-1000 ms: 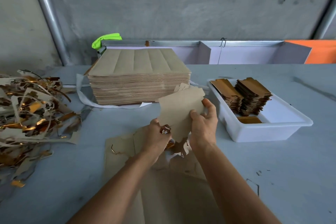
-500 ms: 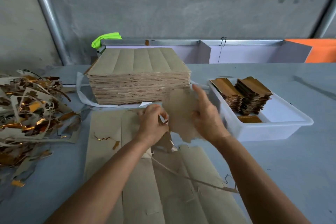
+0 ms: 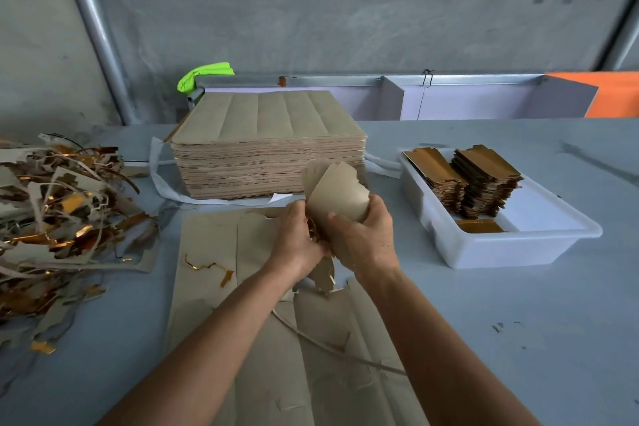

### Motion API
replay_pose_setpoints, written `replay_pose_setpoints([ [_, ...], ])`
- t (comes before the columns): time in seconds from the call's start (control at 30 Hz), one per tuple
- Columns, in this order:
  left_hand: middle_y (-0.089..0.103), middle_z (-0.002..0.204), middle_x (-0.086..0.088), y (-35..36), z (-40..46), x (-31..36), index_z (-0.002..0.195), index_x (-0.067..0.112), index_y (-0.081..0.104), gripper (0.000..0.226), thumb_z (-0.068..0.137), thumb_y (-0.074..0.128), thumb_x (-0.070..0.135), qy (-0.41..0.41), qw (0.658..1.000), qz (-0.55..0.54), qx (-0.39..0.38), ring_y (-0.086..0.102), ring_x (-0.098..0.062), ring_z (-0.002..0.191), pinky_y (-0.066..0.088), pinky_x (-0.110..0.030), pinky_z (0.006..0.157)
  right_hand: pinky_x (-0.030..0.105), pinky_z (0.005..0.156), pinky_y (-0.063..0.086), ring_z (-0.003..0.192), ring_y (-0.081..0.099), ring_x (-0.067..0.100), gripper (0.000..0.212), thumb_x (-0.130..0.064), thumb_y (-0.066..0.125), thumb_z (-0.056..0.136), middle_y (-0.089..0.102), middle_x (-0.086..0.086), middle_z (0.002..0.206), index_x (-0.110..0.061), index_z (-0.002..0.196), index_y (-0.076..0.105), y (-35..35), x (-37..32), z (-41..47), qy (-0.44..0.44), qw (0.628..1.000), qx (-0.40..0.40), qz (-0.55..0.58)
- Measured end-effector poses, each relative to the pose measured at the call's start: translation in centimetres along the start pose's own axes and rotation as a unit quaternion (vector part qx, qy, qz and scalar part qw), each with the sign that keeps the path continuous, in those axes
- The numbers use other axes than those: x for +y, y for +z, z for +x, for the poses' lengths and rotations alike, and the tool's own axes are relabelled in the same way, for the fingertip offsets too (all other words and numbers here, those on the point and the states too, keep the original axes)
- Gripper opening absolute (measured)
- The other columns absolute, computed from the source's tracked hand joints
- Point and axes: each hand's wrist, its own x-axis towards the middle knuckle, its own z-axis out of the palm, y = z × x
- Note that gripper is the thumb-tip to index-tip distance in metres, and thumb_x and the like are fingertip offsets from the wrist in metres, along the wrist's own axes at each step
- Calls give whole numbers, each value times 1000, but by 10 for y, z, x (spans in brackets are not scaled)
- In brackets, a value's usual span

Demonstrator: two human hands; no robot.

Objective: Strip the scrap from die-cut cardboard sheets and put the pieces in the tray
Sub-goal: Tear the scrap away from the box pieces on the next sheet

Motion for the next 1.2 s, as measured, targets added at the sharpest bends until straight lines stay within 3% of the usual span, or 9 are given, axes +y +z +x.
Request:
replay_pose_setpoints([
  [0.13,56,111,-2,-7,-1,-2,119,17,44,56,74,70,-4,35,999,-20,-3,57,-19,98,51,-32,85,36,45,53,66,67,28,22,7,68,77,70,10,77,-6,94,63,-16,-4,7,89,990,15,107],
  [0.27,61,105,8,-25,3,-2,106,25,57,51,75,56,-16,0,996,-63,57,56,-7,96,46,-21,81,45,73,55,87,65,30,38,7,71,69,70,13,95,-2,106,65,-72,-20,29,119,982,56,138],
  [0.47,68,91,-1,-57,9,4,89,18,64,56,65,44,-29,9,978,-197,71,62,-11,84,49,-20,66,43,65,50,86,64,32,47,0,72,54,73,14,86,-3,100,64,-128,-15,22,266,961,-71,0],
  [0.7,70,90,-2,-79,13,26,94,14,64,52,69,45,-28,46,951,-305,22,64,-14,92,52,-26,66,44,83,50,95,63,32,43,-9,71,66,70,17,99,0,108,65,-100,3,10,340,920,-192,-48],
  [0.9,70,88,-4,-81,16,40,91,13,63,52,67,43,-29,76,933,-348,40,62,-17,89,51,-32,69,44,84,49,91,63,31,36,-17,65,75,69,16,98,-2,108,64,-72,20,-2,380,883,-273,-27],
  [0.97,70,85,0,-79,18,42,86,15,64,51,67,44,-27,90,951,-285,73,63,-8,81,52,-24,66,44,83,49,90,64,31,30,-16,64,76,70,16,98,-3,103,67,-66,27,-7,389,878,-278,-1],
  [1.07,67,87,0,-79,20,31,83,15,66,42,71,47,-20,163,974,65,147,59,-7,74,46,-16,69,43,83,49,91,63,31,31,-15,64,74,70,16,97,-3,103,67,-65,35,-11,380,888,-259,22],
  [1.13,62,105,-10,-82,24,10,95,8,68,37,75,48,-16,168,951,244,92,57,-23,96,45,-29,83,44,84,49,92,62,33,36,-15,64,74,70,17,98,-2,107,65,-67,40,-14,374,894,-244,25],
  [1.2,45,135,-10,-85,24,-13,115,9,62,43,79,49,-11,105,917,384,-31,45,-30,121,39,-36,96,44,83,49,91,63,32,35,-15,63,75,70,18,97,-1,108,65,-68,44,-17,373,895,-241,33],
])
